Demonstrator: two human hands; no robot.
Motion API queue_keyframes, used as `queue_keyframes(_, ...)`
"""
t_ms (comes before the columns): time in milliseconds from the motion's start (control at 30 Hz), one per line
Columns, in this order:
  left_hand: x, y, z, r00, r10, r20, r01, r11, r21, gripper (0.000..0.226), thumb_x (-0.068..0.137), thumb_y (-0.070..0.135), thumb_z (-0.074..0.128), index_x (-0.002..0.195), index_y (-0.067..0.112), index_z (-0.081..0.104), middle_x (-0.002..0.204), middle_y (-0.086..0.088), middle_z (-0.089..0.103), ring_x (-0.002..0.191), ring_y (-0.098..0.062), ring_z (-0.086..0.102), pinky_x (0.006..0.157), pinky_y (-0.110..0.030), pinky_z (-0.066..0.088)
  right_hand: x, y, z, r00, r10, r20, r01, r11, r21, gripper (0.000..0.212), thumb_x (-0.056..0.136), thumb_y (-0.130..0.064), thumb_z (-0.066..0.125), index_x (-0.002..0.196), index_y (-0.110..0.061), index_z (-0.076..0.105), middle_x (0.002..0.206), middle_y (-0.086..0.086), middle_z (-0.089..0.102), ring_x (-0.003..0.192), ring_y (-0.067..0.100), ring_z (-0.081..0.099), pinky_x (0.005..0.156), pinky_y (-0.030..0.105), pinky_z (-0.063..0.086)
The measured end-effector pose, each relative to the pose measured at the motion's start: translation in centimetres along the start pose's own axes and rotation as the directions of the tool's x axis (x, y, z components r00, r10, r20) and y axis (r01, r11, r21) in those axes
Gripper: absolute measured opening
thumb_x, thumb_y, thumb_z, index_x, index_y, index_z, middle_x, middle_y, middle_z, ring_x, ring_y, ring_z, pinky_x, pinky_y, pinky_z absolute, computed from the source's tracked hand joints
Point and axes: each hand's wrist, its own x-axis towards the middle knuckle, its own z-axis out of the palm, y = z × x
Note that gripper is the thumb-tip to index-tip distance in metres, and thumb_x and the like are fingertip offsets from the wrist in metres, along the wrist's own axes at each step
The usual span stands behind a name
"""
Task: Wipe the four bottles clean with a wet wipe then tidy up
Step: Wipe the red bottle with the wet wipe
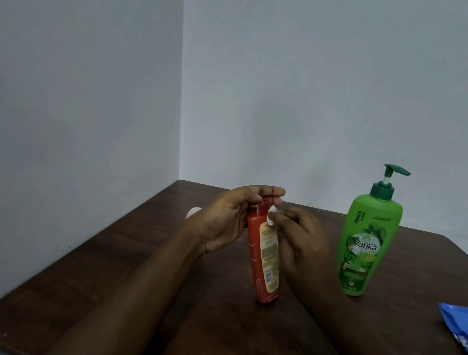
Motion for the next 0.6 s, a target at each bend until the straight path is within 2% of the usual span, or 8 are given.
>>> queue_keyframes(100, 0.1, -0.1, -0.2, 1.0, 0.011, -0.013, -0.011, 0.999, 0.03, 0.043, 0.105, 0.013, 0.037, 0.138, 0.01, 0.065, 0.134, -0.01, 0.069, 0.124, -0.02, 0.062, 0.106, -0.036, 0.049, -0.1, -1.1, 0.3, 0.991, -0.12, 0.06, 0.12, 0.993, 0.002, 0.031, 0.091, -0.007, 0.056, 0.118, -0.006, 0.072, 0.117, 0.007, 0.063, 0.109, 0.019, 0.057, 0.093, 0.029, 0.048)
queue_keyframes(233, 0.3, 0.0, -0.9, 1.0, 0.029, -0.006, -0.029, 0.999, 0.03, 0.039, 0.108, 0.013, 0.044, 0.143, 0.009, 0.06, 0.14, -0.012, 0.066, 0.131, -0.018, 0.061, 0.105, -0.032, 0.051, 0.1, -2.3, 0.2, 0.933, -0.303, 0.196, 0.312, 0.95, -0.016, 0.031, 0.091, -0.012, 0.051, 0.112, -0.009, 0.073, 0.112, 0.006, 0.065, 0.105, 0.019, 0.053, 0.089, 0.02, 0.034)
queue_keyframes(300, 0.3, -0.1, -1.0, 0.999, 0.034, 0.013, -0.035, 0.998, 0.05, 0.042, 0.105, 0.021, 0.052, 0.145, 0.01, 0.057, 0.141, -0.01, 0.067, 0.132, -0.019, 0.061, 0.106, -0.034, 0.05, 0.1, -1.9, 0.2, 0.939, -0.286, 0.192, 0.298, 0.954, -0.036, 0.03, 0.09, -0.012, 0.052, 0.113, -0.01, 0.072, 0.113, 0.005, 0.063, 0.104, 0.02, 0.053, 0.088, 0.02, 0.034)
queue_keyframes(367, 0.3, 0.0, -0.9, 0.999, 0.054, 0.005, -0.054, 0.993, 0.108, 0.051, 0.098, 0.027, 0.058, 0.146, 0.01, 0.056, 0.139, -0.011, 0.067, 0.13, -0.021, 0.062, 0.103, -0.035, 0.052, 0.1, -1.4, -0.1, 0.969, -0.208, 0.132, 0.213, 0.977, -0.03, 0.029, 0.092, -0.012, 0.053, 0.116, -0.009, 0.071, 0.116, 0.005, 0.061, 0.105, 0.022, 0.055, 0.088, 0.027, 0.042)
queue_keyframes(400, 0.3, 0.0, -0.8, 0.997, 0.07, -0.009, -0.068, 0.989, 0.133, 0.054, 0.095, 0.027, 0.062, 0.146, 0.009, 0.056, 0.138, -0.012, 0.068, 0.127, -0.021, 0.064, 0.098, -0.033, 0.054, 0.2, -1.2, -0.3, 0.981, -0.17, 0.096, 0.173, 0.985, -0.019, 0.029, 0.093, -0.011, 0.053, 0.117, -0.008, 0.071, 0.117, 0.007, 0.062, 0.106, 0.023, 0.057, 0.088, 0.03, 0.046)
queue_keyframes(467, 0.1, 0.1, -0.5, 0.993, 0.106, -0.047, -0.098, 0.985, 0.144, 0.056, 0.09, 0.023, 0.068, 0.143, 0.006, 0.058, 0.133, -0.015, 0.07, 0.123, -0.022, 0.067, 0.093, -0.029, 0.056, 0.3, -1.0, -0.6, 0.99, -0.133, 0.04, 0.132, 0.991, 0.006, 0.03, 0.094, -0.009, 0.054, 0.118, -0.004, 0.072, 0.116, 0.01, 0.064, 0.108, 0.024, 0.058, 0.094, 0.026, 0.045)
queue_keyframes(600, -0.2, 0.0, 0.0, 0.983, 0.14, -0.121, -0.125, 0.985, 0.12, 0.053, 0.083, 0.017, 0.076, 0.133, 0.003, 0.064, 0.128, -0.023, 0.071, 0.119, -0.027, 0.069, 0.1, -0.034, 0.057, 0.4, -1.2, -0.5, 0.991, -0.132, 0.032, 0.131, 0.991, 0.023, 0.031, 0.09, 0.001, 0.061, 0.118, -0.002, 0.072, 0.115, 0.012, 0.064, 0.108, 0.023, 0.057, 0.095, 0.024, 0.045)
